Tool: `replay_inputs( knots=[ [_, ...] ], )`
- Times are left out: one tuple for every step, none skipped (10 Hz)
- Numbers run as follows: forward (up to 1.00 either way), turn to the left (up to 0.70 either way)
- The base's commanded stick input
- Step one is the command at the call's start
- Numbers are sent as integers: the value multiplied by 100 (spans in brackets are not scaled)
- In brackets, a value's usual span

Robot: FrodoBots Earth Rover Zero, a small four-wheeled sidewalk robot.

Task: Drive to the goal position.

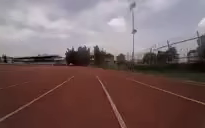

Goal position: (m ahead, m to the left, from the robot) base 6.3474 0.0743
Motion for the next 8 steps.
replay_inputs(
  knots=[
    [45, 0],
    [45, 0],
    [45, 0],
    [45, 0],
    [45, 0],
    [45, 0],
    [45, 0],
    [45, 0]
  ],
)
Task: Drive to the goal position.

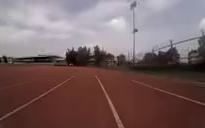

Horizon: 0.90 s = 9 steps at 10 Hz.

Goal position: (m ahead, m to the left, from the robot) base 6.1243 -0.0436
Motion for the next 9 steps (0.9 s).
replay_inputs(
  knots=[
    [45, 0],
    [45, 0],
    [45, 0],
    [45, 0],
    [45, 0],
    [45, 0],
    [45, 0],
    [45, 0],
    [45, 0]
  ],
)
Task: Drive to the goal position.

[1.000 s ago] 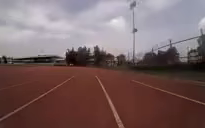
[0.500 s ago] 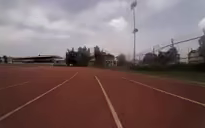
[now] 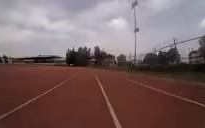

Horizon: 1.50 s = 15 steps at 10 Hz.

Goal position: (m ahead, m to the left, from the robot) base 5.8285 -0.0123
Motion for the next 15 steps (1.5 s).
replay_inputs(
  knots=[
    [45, 0],
    [45, 0],
    [45, 0],
    [45, 0],
    [45, 0],
    [45, 0],
    [45, 0],
    [45, 0],
    [45, 0],
    [45, 0],
    [45, 0],
    [45, 0],
    [45, 0],
    [45, 0],
    [45, 0]
  ],
)
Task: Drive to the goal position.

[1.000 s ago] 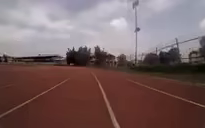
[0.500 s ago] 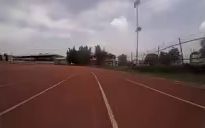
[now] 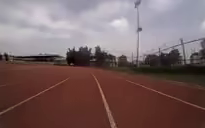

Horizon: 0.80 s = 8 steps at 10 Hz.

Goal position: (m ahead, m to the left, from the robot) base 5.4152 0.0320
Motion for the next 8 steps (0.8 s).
replay_inputs(
  knots=[
    [45, 0],
    [45, 0],
    [45, 0],
    [45, 0],
    [45, 0],
    [45, 0],
    [45, 0],
    [45, 0]
  ],
)
